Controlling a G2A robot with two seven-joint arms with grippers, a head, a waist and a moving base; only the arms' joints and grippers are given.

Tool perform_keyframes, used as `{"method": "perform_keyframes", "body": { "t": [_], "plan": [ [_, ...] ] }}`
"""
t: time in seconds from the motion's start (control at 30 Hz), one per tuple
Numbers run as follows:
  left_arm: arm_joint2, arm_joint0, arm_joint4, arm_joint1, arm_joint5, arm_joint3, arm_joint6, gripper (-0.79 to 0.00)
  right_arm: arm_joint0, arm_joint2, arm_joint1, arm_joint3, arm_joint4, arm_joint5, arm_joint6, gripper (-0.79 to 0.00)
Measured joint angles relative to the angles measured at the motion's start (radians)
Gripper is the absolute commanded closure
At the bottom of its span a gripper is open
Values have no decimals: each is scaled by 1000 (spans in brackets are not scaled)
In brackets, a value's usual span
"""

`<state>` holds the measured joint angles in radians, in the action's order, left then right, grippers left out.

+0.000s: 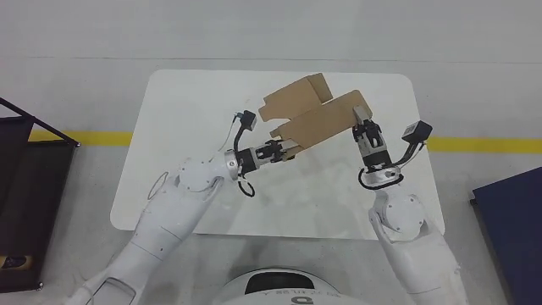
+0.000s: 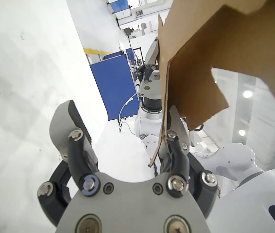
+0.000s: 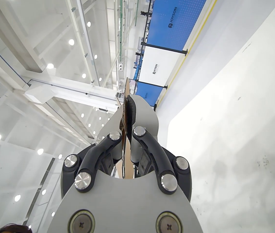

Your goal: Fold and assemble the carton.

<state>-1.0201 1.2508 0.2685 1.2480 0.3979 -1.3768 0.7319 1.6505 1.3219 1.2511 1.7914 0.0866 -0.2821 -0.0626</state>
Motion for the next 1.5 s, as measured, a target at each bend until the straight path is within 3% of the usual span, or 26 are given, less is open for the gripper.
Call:
{"method": "perform_keyframes", "body": {
  "t": [0.13,0.4,0.5,0.57,0.6,0.9,0.93,1.07,1.2,1.27,1.5],
  "plan": [
    [1,6,73,8,1,11,-53,-308,-2,-12,4,1,-14,-1,-8,0],
    [12,-20,115,18,27,33,-46,-274,2,-38,10,8,-56,-9,3,0],
    [14,-26,116,19,51,41,-38,-163,1,-40,12,8,-59,-9,7,0],
    [14,-28,117,20,64,45,-38,-22,0,-40,13,7,-58,-6,10,0],
    [12,-28,116,21,73,47,-42,0,0,-40,13,5,-56,-4,12,0],
    [-15,-15,140,20,136,47,-60,0,-3,-38,17,-5,-12,4,50,0],
    [-18,-14,143,20,138,46,-57,0,-3,-37,17,-6,-1,4,57,-46],
    [-35,-4,156,16,148,39,-47,0,-3,-27,18,-7,37,1,85,-49],
    [-44,3,159,14,154,33,-39,0,-1,-20,18,-5,63,-5,114,-175],
    [-48,4,157,14,155,31,-39,0,0,-19,18,-3,71,-9,128,-283],
    [-72,-1,106,7,164,39,-27,0,14,-5,17,10,111,-37,174,-345]
  ]
}}
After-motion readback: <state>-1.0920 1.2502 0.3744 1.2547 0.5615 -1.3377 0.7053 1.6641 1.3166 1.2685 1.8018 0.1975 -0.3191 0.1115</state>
